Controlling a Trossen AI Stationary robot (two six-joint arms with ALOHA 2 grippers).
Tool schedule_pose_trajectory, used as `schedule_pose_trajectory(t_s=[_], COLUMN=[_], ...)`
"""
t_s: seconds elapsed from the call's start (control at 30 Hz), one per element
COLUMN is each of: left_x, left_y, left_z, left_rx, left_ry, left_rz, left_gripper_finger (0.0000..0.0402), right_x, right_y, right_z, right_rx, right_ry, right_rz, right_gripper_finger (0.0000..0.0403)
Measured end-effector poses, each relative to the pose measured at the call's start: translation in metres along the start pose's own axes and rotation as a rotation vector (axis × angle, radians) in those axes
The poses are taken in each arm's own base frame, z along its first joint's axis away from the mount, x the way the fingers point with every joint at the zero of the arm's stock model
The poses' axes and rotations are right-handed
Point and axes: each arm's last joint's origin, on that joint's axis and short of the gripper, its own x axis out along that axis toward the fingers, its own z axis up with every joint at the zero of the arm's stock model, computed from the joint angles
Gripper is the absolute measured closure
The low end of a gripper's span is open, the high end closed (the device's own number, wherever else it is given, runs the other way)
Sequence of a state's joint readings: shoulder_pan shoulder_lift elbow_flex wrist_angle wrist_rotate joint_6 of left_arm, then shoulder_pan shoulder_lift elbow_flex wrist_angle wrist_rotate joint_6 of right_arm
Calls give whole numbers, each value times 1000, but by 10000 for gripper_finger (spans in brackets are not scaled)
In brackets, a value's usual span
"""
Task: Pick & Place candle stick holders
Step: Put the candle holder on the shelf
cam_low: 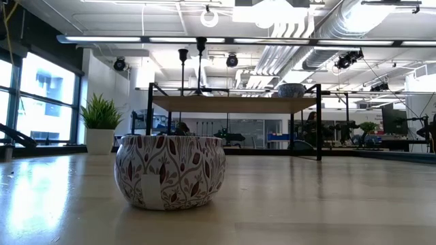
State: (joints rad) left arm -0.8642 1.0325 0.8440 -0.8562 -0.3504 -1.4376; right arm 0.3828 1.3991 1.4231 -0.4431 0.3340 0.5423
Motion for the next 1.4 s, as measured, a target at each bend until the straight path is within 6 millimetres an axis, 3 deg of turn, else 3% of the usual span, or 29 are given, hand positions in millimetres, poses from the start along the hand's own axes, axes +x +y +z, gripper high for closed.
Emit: schedule_pose_trajectory(t_s=[0.2,0.8,1.4], left_x=[0,0,0], left_y=[0,1,-2], left_z=[0,0,1], left_rx=[0,22,37], left_ry=[0,-14,-40], left_rz=[0,7,-18], left_gripper_finger=[83,279,279], right_x=[0,0,0], right_y=[0,-1,-1], right_z=[0,0,1], right_rx=[0,0,2], right_ry=[-1,-16,-19], right_rz=[-1,-26,-32], right_gripper_finger=[265,265,265])
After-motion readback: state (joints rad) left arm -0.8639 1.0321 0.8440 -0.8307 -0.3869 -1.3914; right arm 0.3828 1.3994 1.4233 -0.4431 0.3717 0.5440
